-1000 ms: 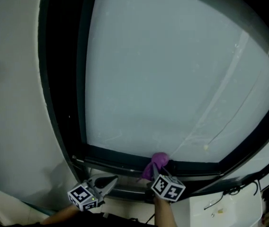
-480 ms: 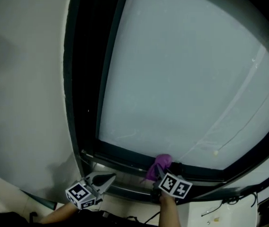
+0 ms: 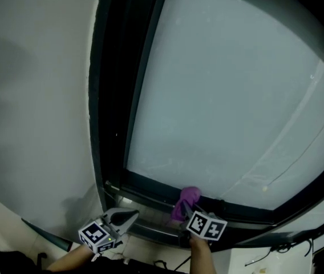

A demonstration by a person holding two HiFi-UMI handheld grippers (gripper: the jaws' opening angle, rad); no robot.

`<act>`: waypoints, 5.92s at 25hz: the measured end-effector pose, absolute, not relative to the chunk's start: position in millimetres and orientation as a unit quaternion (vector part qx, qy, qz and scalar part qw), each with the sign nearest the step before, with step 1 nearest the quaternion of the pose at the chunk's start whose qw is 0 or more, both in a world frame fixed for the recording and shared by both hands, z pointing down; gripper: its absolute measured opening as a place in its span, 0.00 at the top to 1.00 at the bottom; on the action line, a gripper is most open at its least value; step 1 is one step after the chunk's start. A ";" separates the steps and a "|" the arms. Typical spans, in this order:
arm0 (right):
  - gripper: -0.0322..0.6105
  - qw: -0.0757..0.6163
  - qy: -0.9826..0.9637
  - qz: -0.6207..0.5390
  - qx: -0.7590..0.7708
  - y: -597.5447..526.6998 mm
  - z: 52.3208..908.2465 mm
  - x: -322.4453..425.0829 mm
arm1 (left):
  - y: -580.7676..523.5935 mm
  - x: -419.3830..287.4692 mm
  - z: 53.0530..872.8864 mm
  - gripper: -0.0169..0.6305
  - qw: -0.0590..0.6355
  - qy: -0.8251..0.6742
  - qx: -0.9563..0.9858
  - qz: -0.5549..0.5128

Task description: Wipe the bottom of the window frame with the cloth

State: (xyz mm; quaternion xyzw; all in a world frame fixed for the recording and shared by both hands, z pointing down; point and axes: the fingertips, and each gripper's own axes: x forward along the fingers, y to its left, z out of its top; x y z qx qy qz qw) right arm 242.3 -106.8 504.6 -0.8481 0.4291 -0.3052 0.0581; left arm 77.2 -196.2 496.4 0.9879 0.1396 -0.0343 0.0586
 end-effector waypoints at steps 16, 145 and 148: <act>0.82 0.035 0.510 -0.331 -0.793 -147.1 506.8 228.5 | -205.3 58.4 497.5 0.97 0.081 0.039 0.996 -0.029; 0.82 0.043 0.702 -0.088 -0.706 -154.2 464.6 74.0 | -248.2 -43.9 473.9 0.97 0.050 -0.069 0.994 -0.066; 0.82 0.046 0.694 -0.086 -0.713 -150.1 463.7 72.0 | -240.7 -42.3 475.7 0.97 0.050 -0.051 0.996 -0.061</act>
